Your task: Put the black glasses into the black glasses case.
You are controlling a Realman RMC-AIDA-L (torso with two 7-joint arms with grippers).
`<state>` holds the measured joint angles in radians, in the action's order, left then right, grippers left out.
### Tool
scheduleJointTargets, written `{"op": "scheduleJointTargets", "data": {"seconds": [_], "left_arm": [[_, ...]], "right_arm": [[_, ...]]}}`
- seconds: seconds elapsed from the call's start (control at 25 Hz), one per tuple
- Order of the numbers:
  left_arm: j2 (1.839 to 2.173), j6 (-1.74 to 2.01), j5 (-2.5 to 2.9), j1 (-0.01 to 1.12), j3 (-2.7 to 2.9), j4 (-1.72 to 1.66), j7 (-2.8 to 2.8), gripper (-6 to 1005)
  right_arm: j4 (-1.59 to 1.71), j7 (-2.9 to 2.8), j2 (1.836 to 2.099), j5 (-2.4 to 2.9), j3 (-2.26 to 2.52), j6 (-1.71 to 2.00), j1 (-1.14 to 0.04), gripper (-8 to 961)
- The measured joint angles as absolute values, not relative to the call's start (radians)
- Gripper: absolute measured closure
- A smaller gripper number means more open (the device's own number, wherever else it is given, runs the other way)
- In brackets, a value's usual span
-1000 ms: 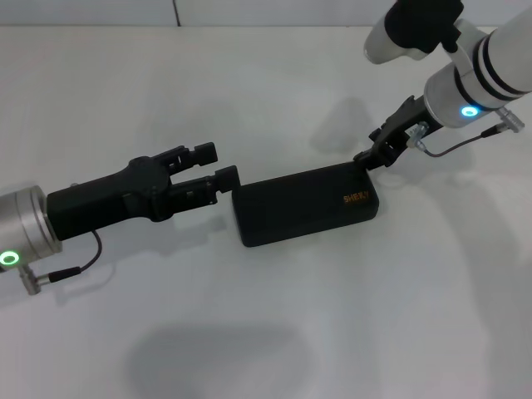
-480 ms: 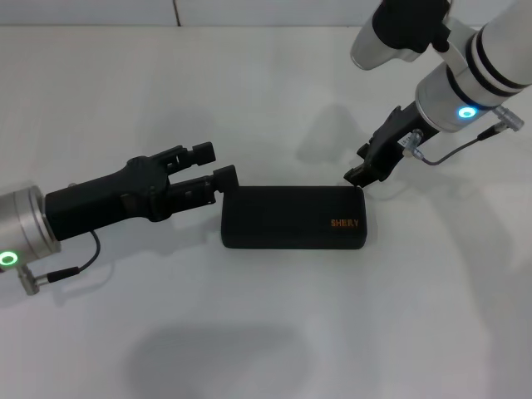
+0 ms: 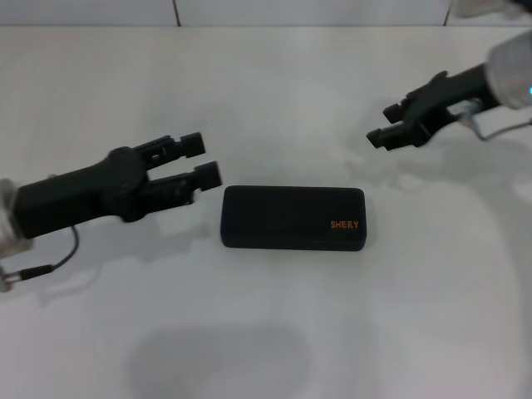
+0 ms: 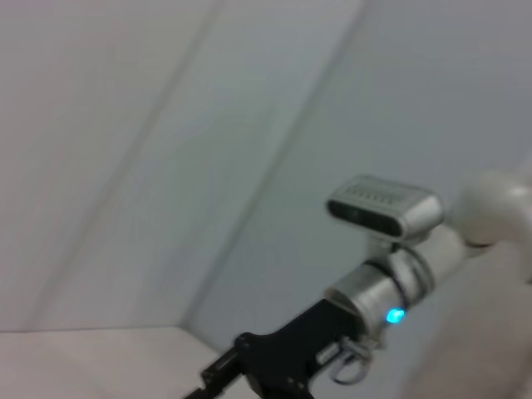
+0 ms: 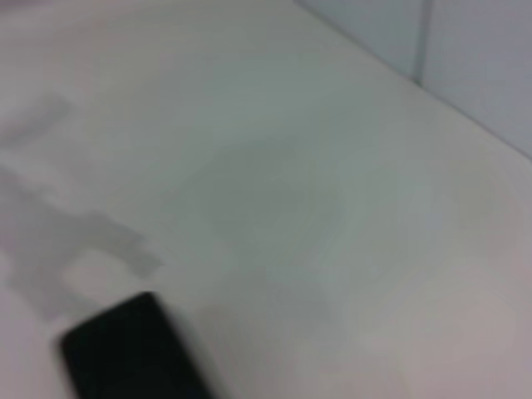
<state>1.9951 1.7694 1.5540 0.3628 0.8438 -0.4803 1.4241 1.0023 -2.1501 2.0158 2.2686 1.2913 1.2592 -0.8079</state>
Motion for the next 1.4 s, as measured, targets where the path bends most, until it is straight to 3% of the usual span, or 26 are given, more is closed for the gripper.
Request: {"op": "scheduleJointTargets", "data": {"seconds": [0.08, 0.16, 0.36, 0.6, 1.4], "left_arm": [[1.969, 1.843, 1.565, 0.359, 0.848, -0.504, 1.43, 117], [1.95, 1.896, 1.578, 0.348, 0.85, -0.539, 1.436, 117], [1.94, 1.964, 1.604, 0.298, 0.849, -0.639, 1.438, 117], [1.939, 1.97, 1.644, 0.27, 0.849, -0.661, 1.433, 121], [1.964, 1.975, 1.605, 0.273, 0.842, -0.662, 1.445, 120]], "right_arm": [[1.084, -2.002, 2.014, 2.121, 1.183, 1.404, -0.694, 480], [1.093, -1.955, 2.012, 2.075, 1.15, 1.453, -0.663, 471], [0.984, -1.632, 1.994, 1.876, 0.945, 1.832, -0.541, 234], [0.685, -1.36, 1.959, 1.838, 0.815, 2.08, -0.499, 77], [0.622, -1.276, 1.984, 1.807, 0.804, 2.068, -0.473, 76]]}}
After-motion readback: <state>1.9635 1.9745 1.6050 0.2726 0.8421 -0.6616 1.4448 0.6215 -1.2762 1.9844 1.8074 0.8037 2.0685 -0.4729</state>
